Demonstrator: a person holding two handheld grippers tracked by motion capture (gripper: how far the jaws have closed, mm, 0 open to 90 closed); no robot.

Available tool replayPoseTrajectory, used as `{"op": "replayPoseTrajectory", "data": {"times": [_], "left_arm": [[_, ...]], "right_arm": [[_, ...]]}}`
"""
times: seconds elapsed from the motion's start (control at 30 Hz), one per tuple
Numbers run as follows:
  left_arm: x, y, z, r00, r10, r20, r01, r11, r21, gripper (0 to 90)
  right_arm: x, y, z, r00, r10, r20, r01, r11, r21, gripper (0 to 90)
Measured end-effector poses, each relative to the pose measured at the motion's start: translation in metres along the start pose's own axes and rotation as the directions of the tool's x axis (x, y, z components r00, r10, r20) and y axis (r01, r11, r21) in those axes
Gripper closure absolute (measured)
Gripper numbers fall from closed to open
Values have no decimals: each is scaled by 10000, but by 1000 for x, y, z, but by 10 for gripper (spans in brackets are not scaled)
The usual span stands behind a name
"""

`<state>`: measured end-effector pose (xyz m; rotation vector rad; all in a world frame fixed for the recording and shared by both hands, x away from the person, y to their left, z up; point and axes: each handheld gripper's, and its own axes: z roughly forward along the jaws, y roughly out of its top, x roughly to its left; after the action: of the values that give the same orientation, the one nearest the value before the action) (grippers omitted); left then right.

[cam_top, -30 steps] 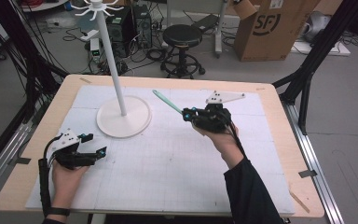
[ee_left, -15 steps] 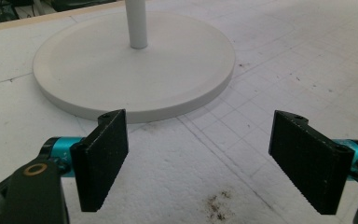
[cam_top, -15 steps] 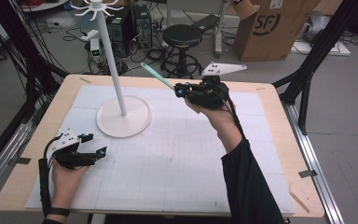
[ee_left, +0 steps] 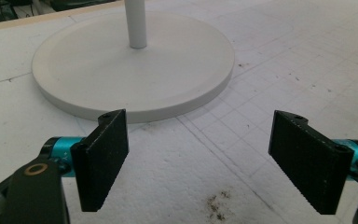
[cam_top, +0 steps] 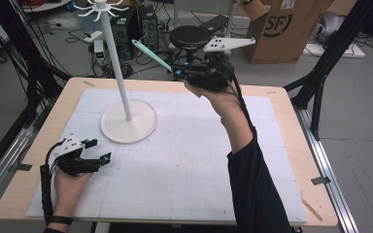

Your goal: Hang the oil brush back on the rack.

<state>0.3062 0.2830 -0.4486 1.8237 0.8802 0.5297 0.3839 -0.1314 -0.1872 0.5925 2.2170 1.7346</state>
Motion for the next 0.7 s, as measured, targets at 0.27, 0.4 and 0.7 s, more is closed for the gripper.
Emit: {"op": "replayPoseTrajectory", "data": {"times": [0.27, 0.4, 0.7], "left_arm": [[0, 0, 0, 10000, -22, 39, 22, 10000, -2, 206], [0, 0, 0, 10000, -1, 27, 1, 10000, -13, 206], [-1, 0, 0, 10000, 38, 4, -38, 10000, -10, 206]], "right_arm": [[6, 24, -3, 9999, -125, 76, 128, 9990, -436, 829], [8, 31, 2, 9999, -85, 117, 91, 9985, -539, 829], [11, 40, 11, 9999, -154, 78, 159, 9973, -712, 829]]}}
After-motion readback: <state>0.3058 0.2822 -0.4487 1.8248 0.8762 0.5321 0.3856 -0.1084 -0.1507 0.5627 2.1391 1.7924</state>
